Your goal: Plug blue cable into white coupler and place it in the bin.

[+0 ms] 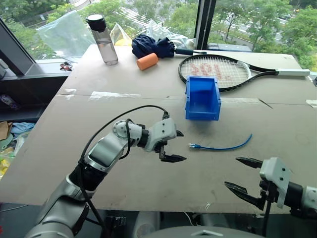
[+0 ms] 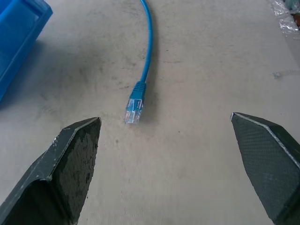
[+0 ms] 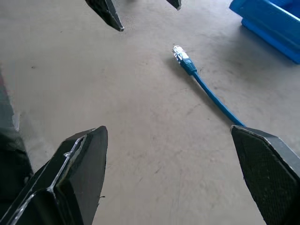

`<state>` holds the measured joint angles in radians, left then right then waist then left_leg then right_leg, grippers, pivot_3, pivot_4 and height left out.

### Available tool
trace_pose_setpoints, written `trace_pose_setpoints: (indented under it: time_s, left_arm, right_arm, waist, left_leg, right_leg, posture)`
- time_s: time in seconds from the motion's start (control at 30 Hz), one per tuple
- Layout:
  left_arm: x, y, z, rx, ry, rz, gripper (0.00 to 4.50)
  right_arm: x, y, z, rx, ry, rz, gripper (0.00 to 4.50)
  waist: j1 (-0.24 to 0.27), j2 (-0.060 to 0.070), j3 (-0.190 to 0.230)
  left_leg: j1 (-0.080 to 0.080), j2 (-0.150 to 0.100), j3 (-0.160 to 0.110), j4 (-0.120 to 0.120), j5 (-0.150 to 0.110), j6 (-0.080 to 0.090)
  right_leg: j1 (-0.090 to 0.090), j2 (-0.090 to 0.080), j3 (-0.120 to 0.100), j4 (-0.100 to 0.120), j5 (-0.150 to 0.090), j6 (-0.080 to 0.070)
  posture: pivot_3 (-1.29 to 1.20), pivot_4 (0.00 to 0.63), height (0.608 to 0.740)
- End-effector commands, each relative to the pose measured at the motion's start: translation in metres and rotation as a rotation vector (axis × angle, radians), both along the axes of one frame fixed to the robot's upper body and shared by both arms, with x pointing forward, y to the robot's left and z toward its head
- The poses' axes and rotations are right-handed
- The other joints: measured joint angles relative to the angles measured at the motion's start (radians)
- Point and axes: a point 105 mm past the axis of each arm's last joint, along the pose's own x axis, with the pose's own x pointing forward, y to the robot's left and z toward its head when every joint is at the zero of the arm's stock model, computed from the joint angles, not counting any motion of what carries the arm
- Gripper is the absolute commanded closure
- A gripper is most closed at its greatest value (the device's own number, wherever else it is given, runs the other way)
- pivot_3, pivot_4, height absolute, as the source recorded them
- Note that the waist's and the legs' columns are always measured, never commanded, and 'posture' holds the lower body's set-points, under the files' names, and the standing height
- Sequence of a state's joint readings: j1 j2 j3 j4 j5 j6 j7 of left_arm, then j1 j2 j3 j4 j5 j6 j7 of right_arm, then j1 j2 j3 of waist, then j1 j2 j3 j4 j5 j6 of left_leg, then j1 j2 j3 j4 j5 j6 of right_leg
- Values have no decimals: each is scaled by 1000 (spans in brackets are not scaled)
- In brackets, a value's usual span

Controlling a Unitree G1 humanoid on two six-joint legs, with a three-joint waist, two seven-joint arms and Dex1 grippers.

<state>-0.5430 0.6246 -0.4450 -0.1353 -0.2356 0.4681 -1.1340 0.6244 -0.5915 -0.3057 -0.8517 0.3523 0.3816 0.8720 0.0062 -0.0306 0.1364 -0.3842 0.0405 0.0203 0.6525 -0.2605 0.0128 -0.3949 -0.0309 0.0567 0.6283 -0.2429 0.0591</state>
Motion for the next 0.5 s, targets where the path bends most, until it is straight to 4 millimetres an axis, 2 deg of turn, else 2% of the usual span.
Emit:
trace_pose_setpoints:
  time_s: [0.03, 0.1, 0.2, 0.23, 0.3, 0.47, 0.5]
  left_arm:
    - [4, -12, -1, 47, -23, -58, 0]
    - [7, -21, -1, 53, -26, -67, 0]
    - [11, -28, -13, 125, -22, -93, 800]
    - [11, -29, -20, 151, -10, -107, 1344]
    - [11, -32, -29, 183, 8, -128, 2081]
    - [16, -30, -41, 233, 13, -137, 4443]
    - [18, -29, -44, 236, 3, -135, 4478]
  right_arm:
    - [-11, 5, 19, 9, -97, -80, 290]
    - [-17, 8, 20, 18, -99, -105, 290]
    - [-23, 13, 18, 23, -94, -140, 240]
    - [-24, 13, 17, 25, -91, -148, 240]
    - [-26, 14, 16, 33, -89, -170, 240]
    - [-26, 22, 14, 83, -92, -202, 240]
    - [-25, 25, 14, 110, -84, -216, 240]
  waist:
    - [4, 1, 0]
    - [3, 1, 0]
    - [7, 1, -1]
    - [7, 1, -1]
    - [7, 1, -1]
    - [7, 1, -4]
    - [7, 1, -4]
  left_leg:
    - [0, 0, 0, 0, 0, 0]
    - [-1, 0, 0, 0, 0, 0]
    - [-1, 0, 0, 0, 0, 0]
    - [-1, 0, 0, 0, 0, 0]
    - [-1, 0, 0, 0, 0, 0]
    - [-1, 0, 0, 0, 0, 0]
    - [-1, 0, 0, 0, 0, 0]
  right_leg:
    - [0, 0, 0, 0, 0, 0]
    - [0, 0, 0, 0, 0, 0]
    - [-1, 0, 0, 0, 0, 0]
    - [-1, 0, 0, 0, 0, 0]
    - [-1, 0, 1, -1, 0, 0]
    - [-1, -1, 0, -1, 0, -1]
    - [-1, -1, 0, -1, 0, -1]
  posture:
    - [0, 150, 740]
    - [0, 150, 740]
    - [0, 150, 740]
    - [0, 150, 740]
    - [0, 150, 740]
    - [0, 150, 740]
    - [0, 150, 740]
